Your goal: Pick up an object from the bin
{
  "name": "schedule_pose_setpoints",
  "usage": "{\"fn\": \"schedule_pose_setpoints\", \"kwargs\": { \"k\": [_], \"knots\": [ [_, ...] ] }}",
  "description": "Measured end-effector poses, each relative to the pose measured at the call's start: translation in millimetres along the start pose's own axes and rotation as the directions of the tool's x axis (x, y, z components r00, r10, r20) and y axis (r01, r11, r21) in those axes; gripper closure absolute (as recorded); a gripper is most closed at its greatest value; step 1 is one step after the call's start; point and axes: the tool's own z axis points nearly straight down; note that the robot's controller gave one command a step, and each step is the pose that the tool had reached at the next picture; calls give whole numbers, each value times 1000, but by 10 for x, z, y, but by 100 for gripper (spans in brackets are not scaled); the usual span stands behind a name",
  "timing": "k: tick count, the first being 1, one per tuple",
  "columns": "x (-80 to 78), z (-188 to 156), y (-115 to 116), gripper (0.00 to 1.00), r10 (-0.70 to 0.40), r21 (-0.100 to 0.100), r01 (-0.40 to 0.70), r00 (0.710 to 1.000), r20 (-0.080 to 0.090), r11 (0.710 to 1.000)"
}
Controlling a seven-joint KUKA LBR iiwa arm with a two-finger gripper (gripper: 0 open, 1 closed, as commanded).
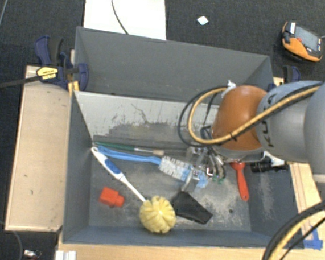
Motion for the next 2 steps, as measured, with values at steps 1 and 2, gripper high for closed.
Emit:
{"fn": "schedule_pose_setpoints", "kwargs": {
  "k": [1, 2],
  "knots": [
    [48, -58, -5, 0, 60, -3, -60, 998, 6, 998],
    [4, -26, 2, 100, 16, -2, -16, 1000, 7, 1000]
  ]
}}
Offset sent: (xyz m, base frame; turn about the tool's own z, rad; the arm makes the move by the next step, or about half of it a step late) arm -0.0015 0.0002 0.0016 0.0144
